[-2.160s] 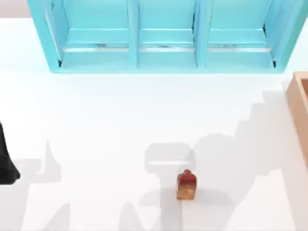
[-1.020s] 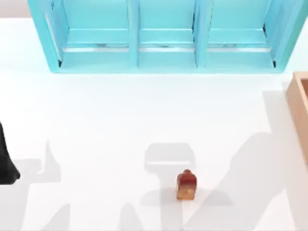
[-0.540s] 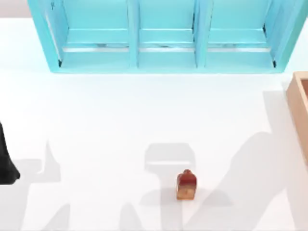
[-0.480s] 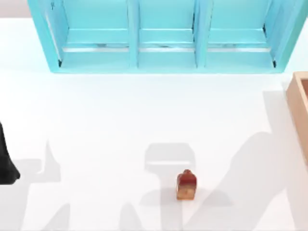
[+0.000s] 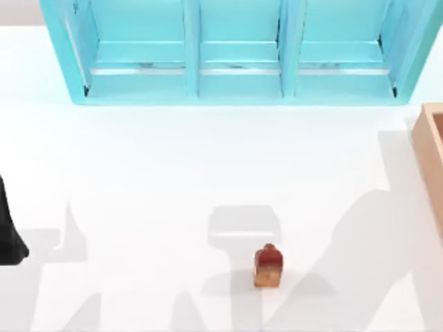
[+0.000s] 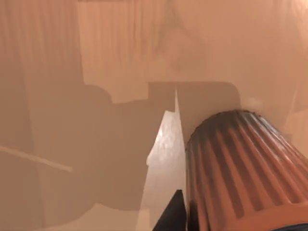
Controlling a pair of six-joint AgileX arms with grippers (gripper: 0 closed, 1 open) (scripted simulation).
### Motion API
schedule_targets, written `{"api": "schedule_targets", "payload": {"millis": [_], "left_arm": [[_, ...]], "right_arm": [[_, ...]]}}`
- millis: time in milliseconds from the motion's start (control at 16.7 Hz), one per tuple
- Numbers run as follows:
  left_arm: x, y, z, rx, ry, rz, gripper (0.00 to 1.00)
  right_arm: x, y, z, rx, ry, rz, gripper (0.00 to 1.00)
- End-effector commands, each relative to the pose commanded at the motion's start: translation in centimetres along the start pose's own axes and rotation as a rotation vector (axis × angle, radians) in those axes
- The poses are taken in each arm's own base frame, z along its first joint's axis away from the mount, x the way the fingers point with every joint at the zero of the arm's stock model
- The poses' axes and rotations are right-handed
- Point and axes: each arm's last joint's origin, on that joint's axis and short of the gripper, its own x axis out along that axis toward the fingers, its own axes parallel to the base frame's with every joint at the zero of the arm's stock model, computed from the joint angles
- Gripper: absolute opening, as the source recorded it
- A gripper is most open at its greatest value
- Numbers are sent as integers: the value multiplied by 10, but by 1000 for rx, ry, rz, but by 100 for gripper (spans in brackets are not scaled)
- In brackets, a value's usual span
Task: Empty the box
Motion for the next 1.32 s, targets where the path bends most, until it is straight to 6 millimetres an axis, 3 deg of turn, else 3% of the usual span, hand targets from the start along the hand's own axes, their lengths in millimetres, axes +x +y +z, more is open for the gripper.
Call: {"api": "schedule_targets", "payload": {"millis": [420, 600, 900, 1080, 1320], "left_arm": [[0, 0, 0, 0, 0, 0, 100], [0, 0, 0, 0, 0, 0, 100], [0, 0, 0, 0, 0, 0, 100], [0, 0, 0, 0, 0, 0, 100], [0, 0, 0, 0, 0, 0, 100]], "right_arm": [[-5, 6, 7, -12, -29, 9, 0], [-26, 27, 27, -62, -136, 31, 0], [-82, 51, 48, -129, -276, 47, 0], [-103, 41, 42, -105, -234, 14, 0], [-122, 15, 17, -38, -84, -19, 0]]}}
